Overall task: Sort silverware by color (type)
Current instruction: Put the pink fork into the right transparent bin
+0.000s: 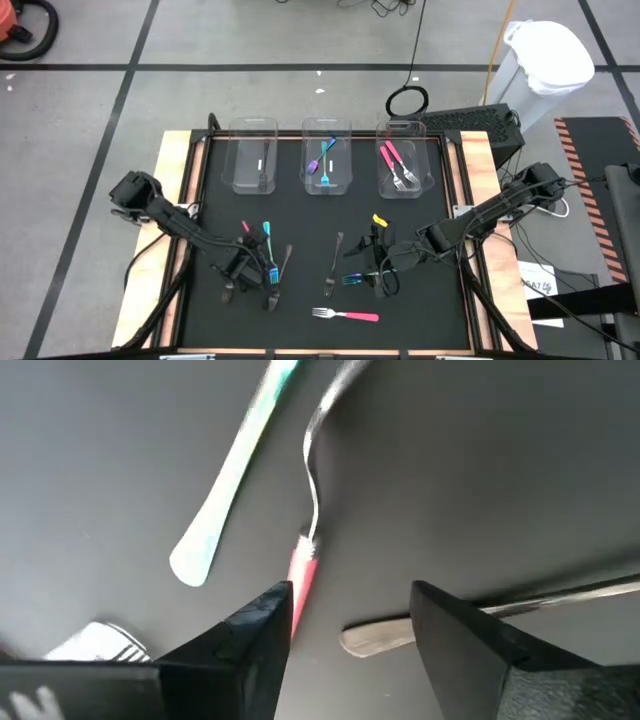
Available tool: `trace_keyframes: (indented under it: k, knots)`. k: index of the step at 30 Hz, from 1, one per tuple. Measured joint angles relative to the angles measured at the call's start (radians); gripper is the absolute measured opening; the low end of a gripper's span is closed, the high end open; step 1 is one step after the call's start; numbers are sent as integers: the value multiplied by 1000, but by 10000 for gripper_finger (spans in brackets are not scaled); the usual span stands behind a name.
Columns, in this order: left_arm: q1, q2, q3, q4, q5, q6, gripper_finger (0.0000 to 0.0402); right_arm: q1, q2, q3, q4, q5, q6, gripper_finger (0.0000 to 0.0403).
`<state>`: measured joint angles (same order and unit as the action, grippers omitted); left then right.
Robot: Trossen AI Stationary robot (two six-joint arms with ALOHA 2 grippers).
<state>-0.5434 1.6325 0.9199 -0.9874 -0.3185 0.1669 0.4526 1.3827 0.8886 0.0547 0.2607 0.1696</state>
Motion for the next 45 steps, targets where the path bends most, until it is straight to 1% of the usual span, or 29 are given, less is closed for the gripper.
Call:
trace_keyframes:
  k: [3, 8, 11, 18, 22, 27, 30, 33, 36, 37, 40, 45]
  knots:
    - [10, 0, -41, 45, -29, -1, 205, 0, 0, 0, 0, 0, 0, 265]
    - [37, 0, -85, 96, -41, -2, 199, 0, 0, 0, 0, 0, 1, 265]
    - [51, 0, -94, 115, -68, 1, 184, 0, 0, 0, 0, 0, 1, 265]
    - [97, 0, -94, 121, -74, 6, 144, 0, 0, 0, 0, 0, 1, 265]
    - [132, 0, -94, 122, -32, 43, 132, 0, 0, 0, 0, 0, 1, 265]
    - [176, -6, -127, 195, 44, 113, 117, 0, 0, 0, 1, 0, 2, 265]
    - [192, -6, -139, 204, 65, 132, 96, 0, 0, 0, 1, 0, 2, 265]
    - [202, -7, -139, 204, 81, 134, 63, 0, 0, 0, 1, 0, 2, 265]
    - [201, -9, -140, 205, 81, 131, 30, 0, 0, 0, 0, 0, 2, 265]
    - [202, -9, -140, 205, 81, 130, 27, 0, 0, 0, 1, 0, 2, 265]
    - [201, -8, -133, 202, 74, 128, 27, 0, 0, 0, 1, 0, 1, 265]
    - [179, 0, -90, 171, 31, 126, 27, 0, 0, 0, 1, 0, 2, 265]
